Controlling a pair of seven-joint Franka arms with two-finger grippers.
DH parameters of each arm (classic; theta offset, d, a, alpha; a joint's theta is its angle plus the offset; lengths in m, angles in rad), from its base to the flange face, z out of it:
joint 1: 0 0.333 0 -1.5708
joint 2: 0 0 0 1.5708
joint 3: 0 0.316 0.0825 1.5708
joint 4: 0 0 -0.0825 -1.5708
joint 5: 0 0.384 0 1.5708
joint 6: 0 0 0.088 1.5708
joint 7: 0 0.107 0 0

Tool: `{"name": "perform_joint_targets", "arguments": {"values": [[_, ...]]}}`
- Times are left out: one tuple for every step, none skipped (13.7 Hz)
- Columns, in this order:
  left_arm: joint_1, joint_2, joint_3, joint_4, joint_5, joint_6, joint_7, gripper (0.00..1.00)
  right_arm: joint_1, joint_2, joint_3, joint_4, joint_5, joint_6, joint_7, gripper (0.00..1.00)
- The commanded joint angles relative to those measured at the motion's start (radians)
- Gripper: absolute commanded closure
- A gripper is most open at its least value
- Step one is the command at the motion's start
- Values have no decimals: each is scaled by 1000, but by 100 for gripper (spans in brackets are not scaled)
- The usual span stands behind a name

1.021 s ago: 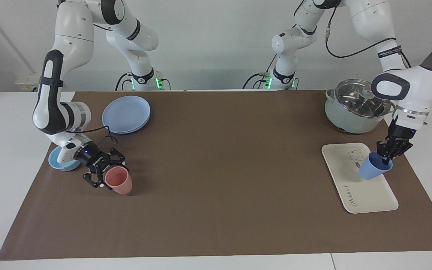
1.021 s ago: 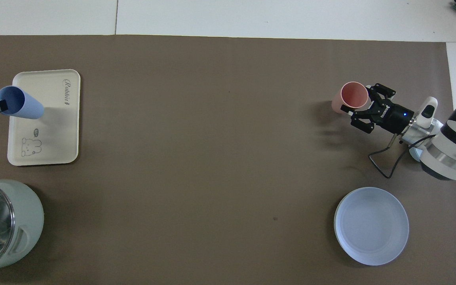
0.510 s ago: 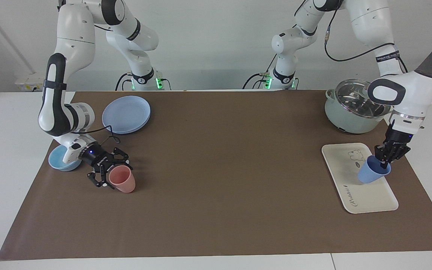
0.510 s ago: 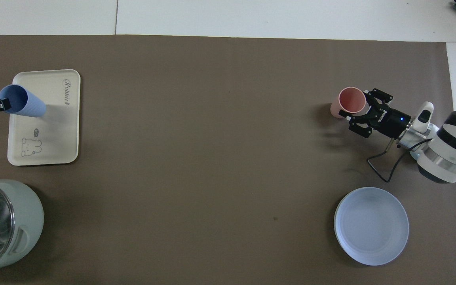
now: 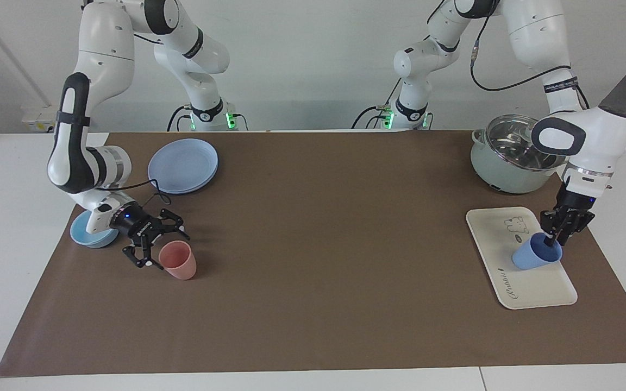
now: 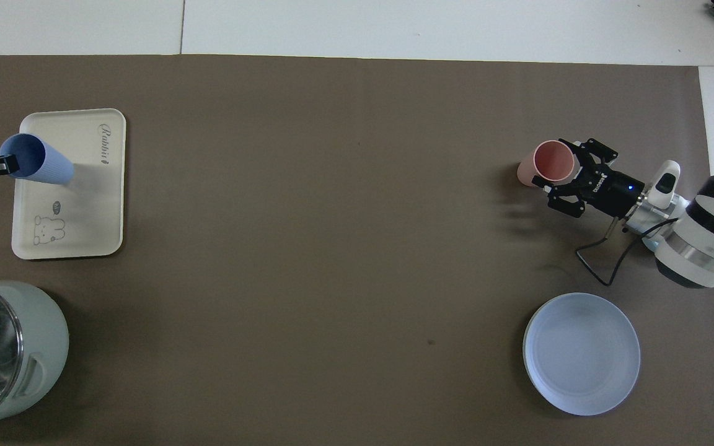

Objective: Place cup on tray

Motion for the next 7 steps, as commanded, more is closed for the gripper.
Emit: {"name": "perform_joint_targets", "arguments": {"values": [[-9, 11, 4, 2, 15, 53, -10, 0, -5, -133, 1, -21, -62, 25, 167, 0], [-9, 13, 4, 8, 15, 52, -10, 0, -2, -190, 2, -18, -144, 77, 277, 0], [-12, 13, 4, 22, 15, 38, -11, 0, 4, -250, 2, -14, -253, 122, 409, 0], [-22, 20, 4, 43, 17, 27, -11, 0, 6, -291, 2, -4, -363, 137, 538, 0], [-34, 23, 6, 70, 20, -11, -16, 0, 6, -316, 2, 12, -451, 141, 632, 0], [-41, 23, 6, 105, 18, -90, -18, 0, 9, -338, 2, 35, -557, 142, 715, 0], [-41, 22, 6, 143, 18, -179, -28, 0, 11, -347, 5, 60, -667, 144, 807, 0]]}}
